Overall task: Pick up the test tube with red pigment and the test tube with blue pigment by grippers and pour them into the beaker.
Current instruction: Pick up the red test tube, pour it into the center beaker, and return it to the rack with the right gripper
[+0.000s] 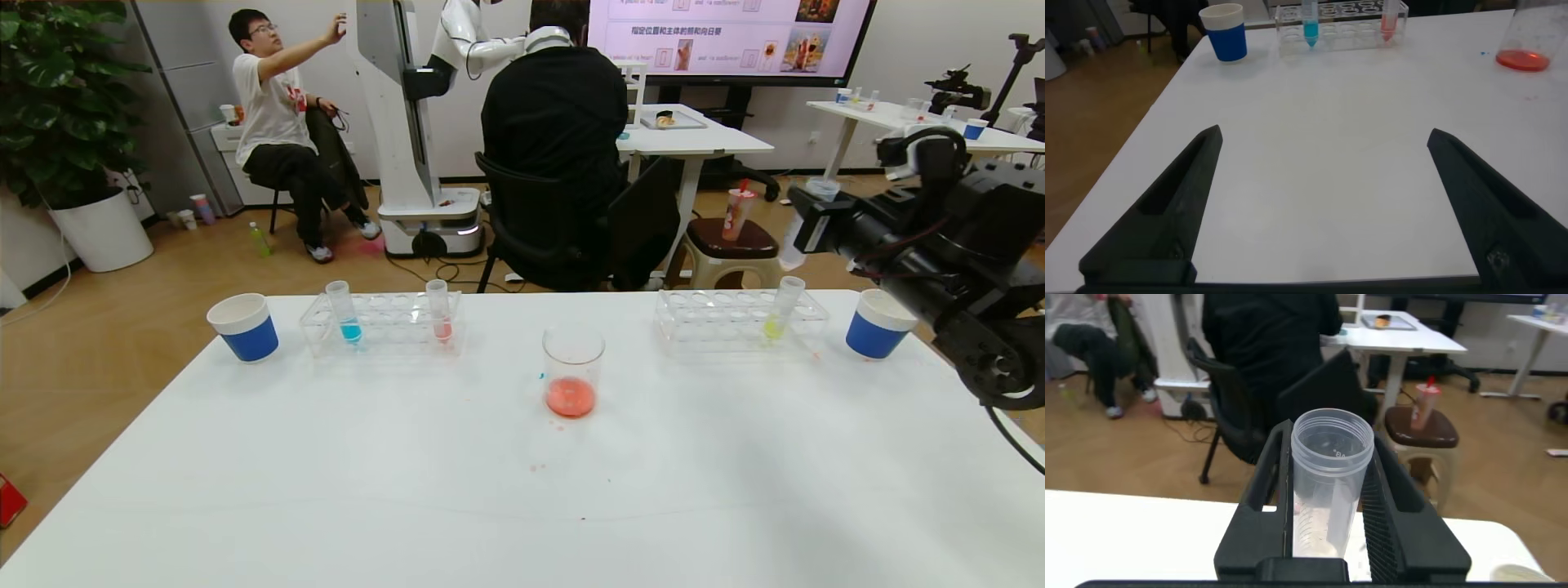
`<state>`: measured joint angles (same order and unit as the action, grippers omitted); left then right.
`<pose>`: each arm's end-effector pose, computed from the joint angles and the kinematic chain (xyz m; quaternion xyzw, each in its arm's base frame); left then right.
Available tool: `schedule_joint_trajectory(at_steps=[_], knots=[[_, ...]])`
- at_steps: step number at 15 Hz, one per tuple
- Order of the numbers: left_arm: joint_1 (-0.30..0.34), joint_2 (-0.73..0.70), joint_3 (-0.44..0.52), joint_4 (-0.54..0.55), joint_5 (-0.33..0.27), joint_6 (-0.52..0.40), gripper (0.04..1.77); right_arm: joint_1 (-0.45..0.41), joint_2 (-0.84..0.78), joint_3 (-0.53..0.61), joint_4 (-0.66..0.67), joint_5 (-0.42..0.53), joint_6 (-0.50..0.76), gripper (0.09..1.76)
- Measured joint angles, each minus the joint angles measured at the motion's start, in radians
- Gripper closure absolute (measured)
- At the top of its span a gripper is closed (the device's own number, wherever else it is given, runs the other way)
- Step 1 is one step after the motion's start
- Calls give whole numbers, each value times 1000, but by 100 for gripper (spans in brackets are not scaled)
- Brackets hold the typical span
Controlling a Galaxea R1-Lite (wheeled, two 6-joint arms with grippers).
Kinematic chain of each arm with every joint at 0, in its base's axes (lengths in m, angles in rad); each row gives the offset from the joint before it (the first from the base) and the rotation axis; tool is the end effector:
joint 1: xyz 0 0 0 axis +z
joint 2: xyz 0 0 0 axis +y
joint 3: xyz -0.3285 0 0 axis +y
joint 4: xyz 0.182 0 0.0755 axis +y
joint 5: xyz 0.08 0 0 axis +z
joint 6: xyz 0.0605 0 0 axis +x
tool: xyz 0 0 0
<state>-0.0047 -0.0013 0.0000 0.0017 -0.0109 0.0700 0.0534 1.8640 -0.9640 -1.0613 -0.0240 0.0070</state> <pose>-0.0061 -0.0006 0.0753 0.0350 -0.0001 -0.0078 0.9994 0.4054 0.0202 0.2414 0.0066 -0.0805 0.0149 0.9966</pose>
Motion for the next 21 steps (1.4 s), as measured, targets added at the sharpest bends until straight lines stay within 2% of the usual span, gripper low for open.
schedule_joint_trajectory(at_steps=[4, 7, 12, 17, 21], knots=[[0, 0, 0, 0, 0, 0, 6, -201, 44, -55, 24, 31, 0, 136], [0, 0, 0, 0, 0, -1, 6, -292, 118, -114, 28, 29, -6, 136], [0, 0, 0, 0, 0, -1, 6, -354, 221, -145, 2, 28, -31, 136], [0, 0, 0, 0, 0, -1, 6, -389, 349, -159, -141, 25, -70, 136], [0, 0, 0, 0, 0, -1, 6, -391, 429, -136, -200, 23, -71, 136]])
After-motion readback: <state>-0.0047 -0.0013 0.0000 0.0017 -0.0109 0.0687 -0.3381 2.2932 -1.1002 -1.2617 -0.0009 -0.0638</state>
